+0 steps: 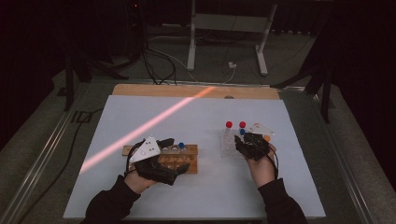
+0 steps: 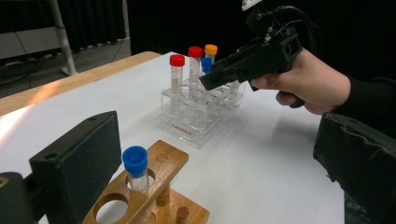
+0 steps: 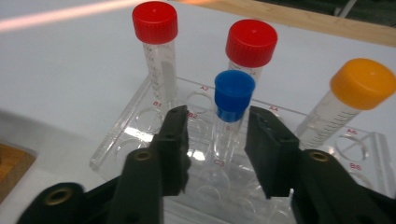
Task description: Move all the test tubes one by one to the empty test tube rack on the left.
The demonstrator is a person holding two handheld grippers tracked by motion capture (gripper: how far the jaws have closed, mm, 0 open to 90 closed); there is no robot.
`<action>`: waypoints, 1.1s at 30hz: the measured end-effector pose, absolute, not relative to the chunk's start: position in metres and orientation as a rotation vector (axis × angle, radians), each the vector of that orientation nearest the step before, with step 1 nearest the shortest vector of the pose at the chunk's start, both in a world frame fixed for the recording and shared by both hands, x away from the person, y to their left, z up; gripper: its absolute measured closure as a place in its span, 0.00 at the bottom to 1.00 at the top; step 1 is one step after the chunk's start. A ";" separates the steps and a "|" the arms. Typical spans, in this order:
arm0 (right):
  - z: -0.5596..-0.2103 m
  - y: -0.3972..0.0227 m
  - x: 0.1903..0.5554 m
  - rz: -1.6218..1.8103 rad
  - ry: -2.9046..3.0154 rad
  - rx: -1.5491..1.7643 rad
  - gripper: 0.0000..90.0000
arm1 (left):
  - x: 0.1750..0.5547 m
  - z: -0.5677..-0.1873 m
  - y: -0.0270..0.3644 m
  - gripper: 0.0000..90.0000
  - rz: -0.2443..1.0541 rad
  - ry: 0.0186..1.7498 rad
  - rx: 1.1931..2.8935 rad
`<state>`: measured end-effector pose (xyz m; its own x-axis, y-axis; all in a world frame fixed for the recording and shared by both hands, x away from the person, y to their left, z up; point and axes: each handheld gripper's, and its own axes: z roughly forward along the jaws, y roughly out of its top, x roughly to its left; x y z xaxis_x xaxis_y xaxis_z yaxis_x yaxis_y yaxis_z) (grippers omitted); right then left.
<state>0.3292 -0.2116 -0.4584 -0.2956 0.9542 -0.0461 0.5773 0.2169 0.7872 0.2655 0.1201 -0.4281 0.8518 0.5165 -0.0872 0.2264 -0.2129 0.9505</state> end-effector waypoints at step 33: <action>-0.411 -0.215 0.303 1.029 1.876 1.255 0.85 | 0.265 -0.426 0.120 0.02 0.276 0.555 1.802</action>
